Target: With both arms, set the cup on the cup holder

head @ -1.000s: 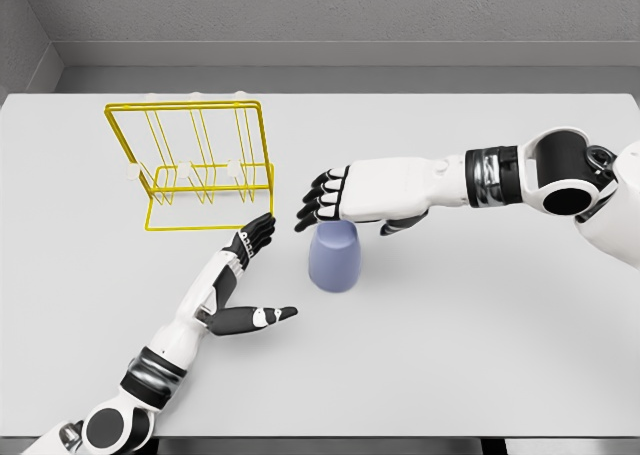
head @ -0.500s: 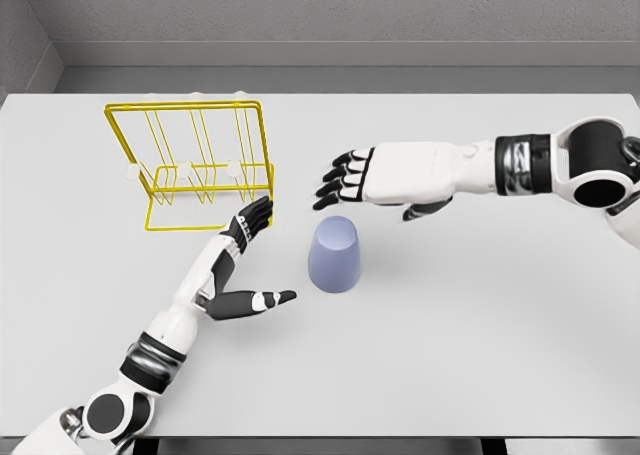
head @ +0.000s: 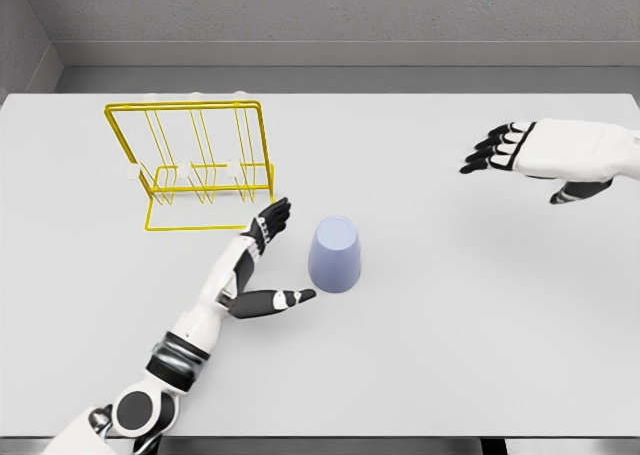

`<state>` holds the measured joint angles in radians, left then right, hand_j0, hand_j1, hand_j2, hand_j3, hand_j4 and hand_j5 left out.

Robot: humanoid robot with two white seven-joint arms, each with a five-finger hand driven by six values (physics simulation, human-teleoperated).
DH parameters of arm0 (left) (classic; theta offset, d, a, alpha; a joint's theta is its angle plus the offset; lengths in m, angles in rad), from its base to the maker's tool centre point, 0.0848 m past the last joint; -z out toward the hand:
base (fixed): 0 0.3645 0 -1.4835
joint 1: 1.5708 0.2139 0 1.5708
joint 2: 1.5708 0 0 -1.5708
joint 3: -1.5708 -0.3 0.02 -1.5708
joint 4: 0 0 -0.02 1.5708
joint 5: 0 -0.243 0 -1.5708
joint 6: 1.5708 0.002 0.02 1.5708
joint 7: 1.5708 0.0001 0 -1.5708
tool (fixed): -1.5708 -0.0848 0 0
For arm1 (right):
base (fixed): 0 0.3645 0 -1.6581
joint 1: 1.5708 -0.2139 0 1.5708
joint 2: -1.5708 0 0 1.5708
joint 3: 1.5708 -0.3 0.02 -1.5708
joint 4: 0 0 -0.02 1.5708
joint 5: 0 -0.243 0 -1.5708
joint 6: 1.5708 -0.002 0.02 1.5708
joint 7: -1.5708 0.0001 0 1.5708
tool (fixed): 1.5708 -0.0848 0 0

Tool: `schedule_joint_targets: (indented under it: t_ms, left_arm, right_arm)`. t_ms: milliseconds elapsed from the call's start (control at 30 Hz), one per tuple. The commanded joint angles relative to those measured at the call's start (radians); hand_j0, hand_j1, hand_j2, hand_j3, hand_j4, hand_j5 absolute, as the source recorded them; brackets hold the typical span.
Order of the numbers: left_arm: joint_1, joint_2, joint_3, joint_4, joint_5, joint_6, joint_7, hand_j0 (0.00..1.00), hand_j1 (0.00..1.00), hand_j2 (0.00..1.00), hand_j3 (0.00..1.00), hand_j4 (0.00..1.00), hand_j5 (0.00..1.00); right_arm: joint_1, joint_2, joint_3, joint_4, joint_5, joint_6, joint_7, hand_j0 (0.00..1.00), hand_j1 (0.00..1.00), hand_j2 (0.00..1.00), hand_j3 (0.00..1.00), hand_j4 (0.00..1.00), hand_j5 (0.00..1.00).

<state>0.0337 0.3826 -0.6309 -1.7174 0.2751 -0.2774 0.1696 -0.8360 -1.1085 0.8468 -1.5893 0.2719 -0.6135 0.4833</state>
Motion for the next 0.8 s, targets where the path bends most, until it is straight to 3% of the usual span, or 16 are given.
schedule_joint_targets:
  t_ms: [0, 267, 767]
  left_arm:
    - [-0.002, -0.016, -0.001, 0.010, -0.002, 0.047, -0.001, 1.00, 1.00, 1.00, 1.00, 1.00, 1.00]
    - [-0.023, -0.054, -0.004, 0.050, -0.002, 0.084, -0.001, 1.00, 1.00, 1.00, 1.00, 1.00, 1.00]
    - [-0.052, -0.105, -0.026, 0.081, -0.008, 0.084, -0.001, 1.00, 1.00, 1.00, 1.00, 1.00, 1.00]
  right_arm:
    - [0.000, 0.003, -0.021, 0.000, -0.008, 0.003, 0.001, 1.00, 1.00, 1.00, 1.00, 1.00, 1.00]
    - [0.003, 0.052, -0.034, -0.006, -0.007, 0.003, 0.005, 1.00, 1.00, 1.00, 1.00, 1.00, 1.00]
    - [0.031, 0.052, -0.034, 0.002, -0.008, 0.003, 0.026, 1.00, 1.00, 1.00, 1.00, 1.00, 1.00]
